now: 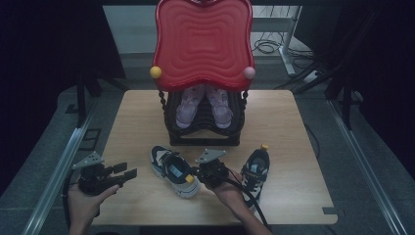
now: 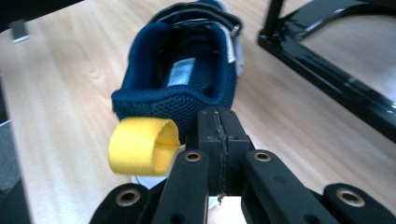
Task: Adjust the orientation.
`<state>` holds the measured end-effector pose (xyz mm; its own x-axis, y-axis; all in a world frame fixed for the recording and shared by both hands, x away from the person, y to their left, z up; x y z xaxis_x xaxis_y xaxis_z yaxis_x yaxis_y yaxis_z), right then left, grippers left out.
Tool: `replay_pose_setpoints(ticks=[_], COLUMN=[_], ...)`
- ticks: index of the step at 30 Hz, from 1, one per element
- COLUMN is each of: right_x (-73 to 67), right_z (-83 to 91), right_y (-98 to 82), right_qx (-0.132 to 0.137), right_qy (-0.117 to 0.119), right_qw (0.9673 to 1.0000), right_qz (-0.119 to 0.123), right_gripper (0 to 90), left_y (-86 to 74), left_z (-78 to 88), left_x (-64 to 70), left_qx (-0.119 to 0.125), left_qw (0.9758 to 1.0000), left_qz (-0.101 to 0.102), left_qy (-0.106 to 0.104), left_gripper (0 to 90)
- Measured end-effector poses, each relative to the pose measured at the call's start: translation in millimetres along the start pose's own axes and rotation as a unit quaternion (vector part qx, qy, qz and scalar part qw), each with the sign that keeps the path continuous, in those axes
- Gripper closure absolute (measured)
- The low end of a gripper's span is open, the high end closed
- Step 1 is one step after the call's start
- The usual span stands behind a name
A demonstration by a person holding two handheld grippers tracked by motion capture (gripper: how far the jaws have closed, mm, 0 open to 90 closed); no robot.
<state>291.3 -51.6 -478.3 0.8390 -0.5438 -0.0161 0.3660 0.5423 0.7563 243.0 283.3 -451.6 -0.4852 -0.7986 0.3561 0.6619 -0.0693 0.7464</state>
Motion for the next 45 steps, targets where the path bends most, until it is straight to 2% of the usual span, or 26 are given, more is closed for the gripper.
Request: replay_pose_setpoints(ticks=[3,15,21,29,37,45], right_x=[-10.0,-24.0,-34.8,-47.2,-61.7,-69.4], right_z=[-0.9,-6.3,-11.6,-16.9,-27.7,-34.0], right_y=[0.6,0.9,1.8,2.4,3.4,7.6], right_qx=[0.001,0.008,0.011,0.018,0.032,0.037], right_qy=[0.016,0.055,0.071,0.1,0.133,0.144], right_qw=[0.9998,0.9984,0.9974,0.9947,0.9904,0.9884], right_qz=[0.008,0.005,0.01,0.014,0.019,0.032], right_gripper=[89.8,89.7,89.8,89.8,89.7,89.7], left_y=[-0.4,-1.6,-2.2,-2.9,-3.8,-4.2], left_z=[1.7,8.2,8.1,9.8,11.5,16.9], left_x=[-1.0,-6.9,-8.6,-10.7,-12.6,-16.5], left_qx=[0.003,0.017,0.015,0.016,0.017,0.023], left_qw=[1.0,0.9997,0.9997,0.9995,0.9995,0.9992], left_qz=[0.003,0.017,0.019,0.022,0.024,0.029], left_qy=[0.001,0.007,0.008,0.011,0.013,0.018], left_gripper=[43.4,43.2,43.2,43.2,43.2,43.2])
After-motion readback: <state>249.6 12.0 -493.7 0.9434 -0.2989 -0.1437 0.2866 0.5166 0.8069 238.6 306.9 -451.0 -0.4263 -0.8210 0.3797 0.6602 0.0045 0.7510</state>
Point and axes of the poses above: each handheld gripper's, and its own axes: z roughly backward along the jaws, y roughly out of its top, x roughly to its right, the point moved 1 cm from there along -z, roughly forward along the jaws, and after that the axes turned 3 degrees about z, right-handed, at the moved point
